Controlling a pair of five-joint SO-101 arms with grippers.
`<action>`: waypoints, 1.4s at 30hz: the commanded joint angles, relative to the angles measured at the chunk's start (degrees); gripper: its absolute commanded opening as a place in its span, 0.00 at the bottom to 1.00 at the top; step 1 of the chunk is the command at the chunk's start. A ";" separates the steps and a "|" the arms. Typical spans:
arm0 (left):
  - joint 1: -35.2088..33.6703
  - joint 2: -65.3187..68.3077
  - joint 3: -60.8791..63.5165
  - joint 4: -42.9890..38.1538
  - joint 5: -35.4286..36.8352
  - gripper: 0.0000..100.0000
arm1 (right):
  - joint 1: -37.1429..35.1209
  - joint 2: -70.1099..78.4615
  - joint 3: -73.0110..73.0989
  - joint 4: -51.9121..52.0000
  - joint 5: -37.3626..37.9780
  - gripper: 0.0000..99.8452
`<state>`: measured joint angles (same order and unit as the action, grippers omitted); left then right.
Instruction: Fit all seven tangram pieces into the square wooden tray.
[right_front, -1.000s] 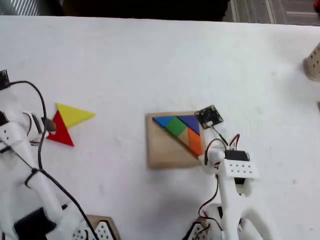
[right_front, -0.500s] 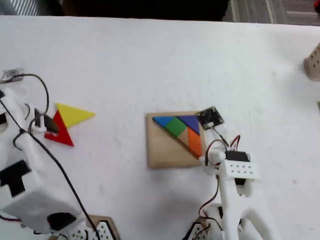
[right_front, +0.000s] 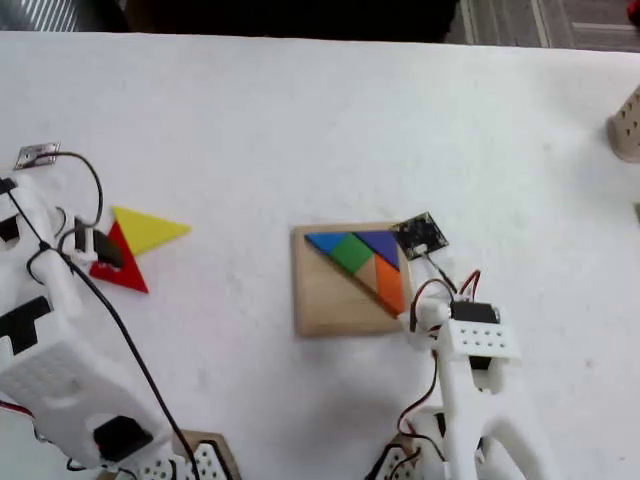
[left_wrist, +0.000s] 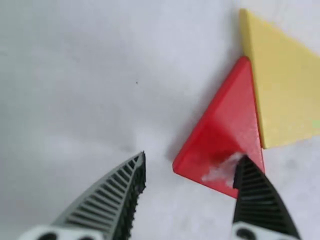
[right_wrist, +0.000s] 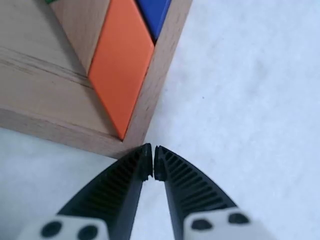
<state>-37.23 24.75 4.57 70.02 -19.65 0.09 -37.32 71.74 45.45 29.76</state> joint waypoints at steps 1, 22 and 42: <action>2.33 1.98 -0.79 -1.85 4.40 0.28 | 0.31 -1.54 -0.26 -0.84 0.70 0.02; 2.24 -12.97 18.29 -10.73 10.46 0.28 | 0.13 -1.54 -0.26 -1.10 0.79 0.02; -1.71 -12.70 18.81 -15.30 0.09 0.28 | 0.13 -1.45 -0.26 -1.10 0.79 0.02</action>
<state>-38.11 12.26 22.07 58.24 -18.33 0.09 -37.32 71.74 45.45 29.76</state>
